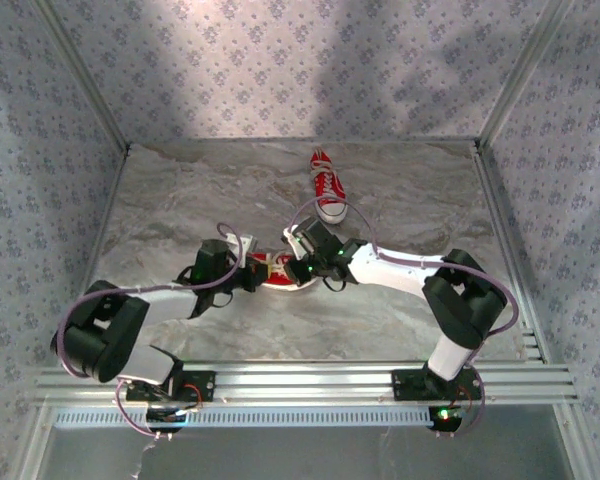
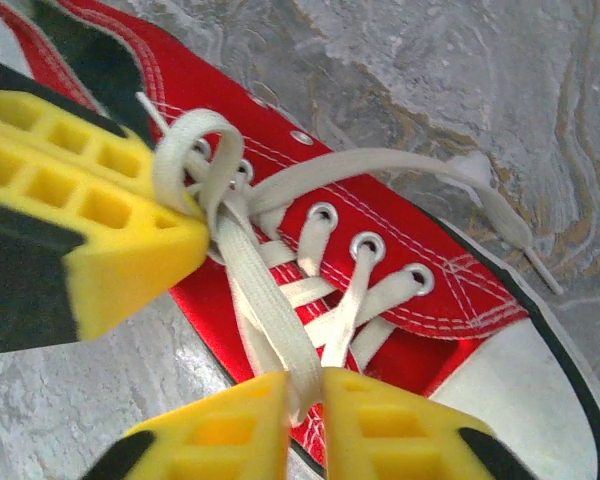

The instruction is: Tie the shoes

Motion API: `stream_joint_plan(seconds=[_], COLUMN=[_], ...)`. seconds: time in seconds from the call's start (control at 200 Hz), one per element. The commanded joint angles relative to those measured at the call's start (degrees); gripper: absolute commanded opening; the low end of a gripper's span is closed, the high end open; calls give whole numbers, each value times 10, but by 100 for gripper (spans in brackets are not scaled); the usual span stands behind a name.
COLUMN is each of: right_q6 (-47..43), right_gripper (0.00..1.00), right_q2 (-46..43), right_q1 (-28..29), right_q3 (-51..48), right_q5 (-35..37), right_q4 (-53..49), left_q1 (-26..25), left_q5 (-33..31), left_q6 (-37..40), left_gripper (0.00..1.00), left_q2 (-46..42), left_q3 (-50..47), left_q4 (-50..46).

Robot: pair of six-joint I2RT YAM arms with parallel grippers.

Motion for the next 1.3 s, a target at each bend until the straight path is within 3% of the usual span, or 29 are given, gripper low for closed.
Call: stream_joint_plan(seconds=[0.0, 0.15, 0.25, 0.405, 0.605, 0.929, 1.294], right_q6=[-12, 15, 52, 101, 96, 117, 157], right_gripper=[26, 38, 38, 37, 33, 30, 26], right_q2=[-8, -15, -3, 42, 79, 25, 8], right_q1=[1, -24, -46, -74, -60, -9, 50], right_q3=[16, 5, 14, 38, 58, 2, -23], right_q5=[-8, 34, 96, 126, 79, 54, 34], right_q4=[-13, 2, -11, -39, -58, -55, -45], left_q1=[-5, -11, -15, -16, -17, -18, -26], left_q5=[-34, -33, -30, -20, -4, -26, -42], left_q6=[-45, -60, -60, -54, -38, -26, -28], left_gripper=[0, 0, 0, 0, 0, 0, 0], left_q2=[22, 52, 67, 80, 51, -19, -25], left_q3=[-29, -38, -37, -32, -26, -36, -46], left_q4=[72, 120, 138, 157, 145, 77, 58])
